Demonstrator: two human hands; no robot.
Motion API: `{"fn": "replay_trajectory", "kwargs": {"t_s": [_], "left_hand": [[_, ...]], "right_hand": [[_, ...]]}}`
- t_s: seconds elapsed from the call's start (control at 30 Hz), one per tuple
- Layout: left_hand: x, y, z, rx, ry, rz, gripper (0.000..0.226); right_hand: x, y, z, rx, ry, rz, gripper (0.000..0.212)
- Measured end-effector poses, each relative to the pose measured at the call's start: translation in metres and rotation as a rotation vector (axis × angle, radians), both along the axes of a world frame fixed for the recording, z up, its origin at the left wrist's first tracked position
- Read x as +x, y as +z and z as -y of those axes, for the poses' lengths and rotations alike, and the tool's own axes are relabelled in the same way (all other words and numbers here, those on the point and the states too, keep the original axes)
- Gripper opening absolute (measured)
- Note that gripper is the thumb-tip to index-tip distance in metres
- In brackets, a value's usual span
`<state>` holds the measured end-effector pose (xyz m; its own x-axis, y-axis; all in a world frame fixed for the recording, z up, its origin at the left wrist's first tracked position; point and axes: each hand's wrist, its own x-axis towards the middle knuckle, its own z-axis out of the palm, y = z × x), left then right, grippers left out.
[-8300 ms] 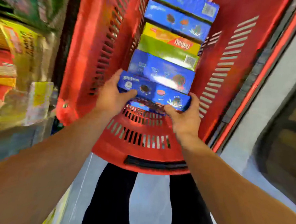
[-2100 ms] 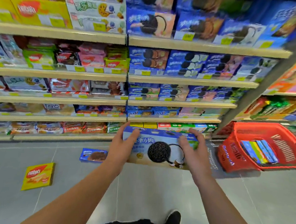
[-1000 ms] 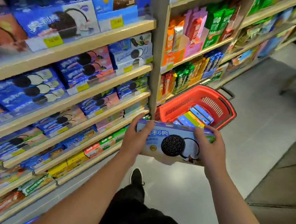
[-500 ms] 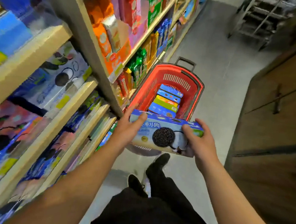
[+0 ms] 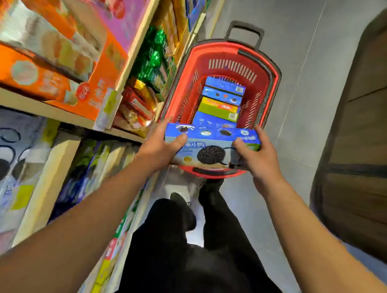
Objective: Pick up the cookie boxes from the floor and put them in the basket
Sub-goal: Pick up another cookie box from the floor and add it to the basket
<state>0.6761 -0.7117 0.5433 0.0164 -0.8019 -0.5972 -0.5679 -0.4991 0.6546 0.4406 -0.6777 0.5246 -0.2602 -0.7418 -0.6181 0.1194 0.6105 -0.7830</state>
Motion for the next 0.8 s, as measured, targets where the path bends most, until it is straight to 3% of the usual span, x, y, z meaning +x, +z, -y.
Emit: {"fn": "replay_trajectory", "kwargs": {"t_s": [0.1, 0.23, 0.37, 0.5, 0.6, 0.8], "left_hand": [[-0.008, -0.034, 0.032, -0.076, -0.041, 0.006, 0.053], [-0.008, -0.104, 0.074, -0.058, -0.165, 0.066, 0.059], [-0.009, -0.176, 0.093, 0.033, -0.207, 0.042, 0.059], [-0.002, -0.244, 0.089, 0.074, -0.340, 0.126, 0.061], [0.004, -0.300, 0.082, 0.111, -0.408, 0.187, 0.061], [0.000, -0.381, 0.084, 0.103, -0.492, 0.286, 0.065]], "right_hand": [[-0.005, -0.032, 0.027, 0.056, -0.032, -0.003, 0.073], [-0.005, -0.094, 0.056, 0.126, -0.049, -0.071, 0.076], [0.005, -0.160, 0.060, 0.218, -0.101, -0.153, 0.093], [0.015, -0.230, 0.038, 0.297, -0.076, -0.209, 0.089], [0.021, -0.286, 0.026, 0.329, -0.026, -0.290, 0.070], [0.032, -0.371, 0.024, 0.405, 0.113, -0.430, 0.064]]}}
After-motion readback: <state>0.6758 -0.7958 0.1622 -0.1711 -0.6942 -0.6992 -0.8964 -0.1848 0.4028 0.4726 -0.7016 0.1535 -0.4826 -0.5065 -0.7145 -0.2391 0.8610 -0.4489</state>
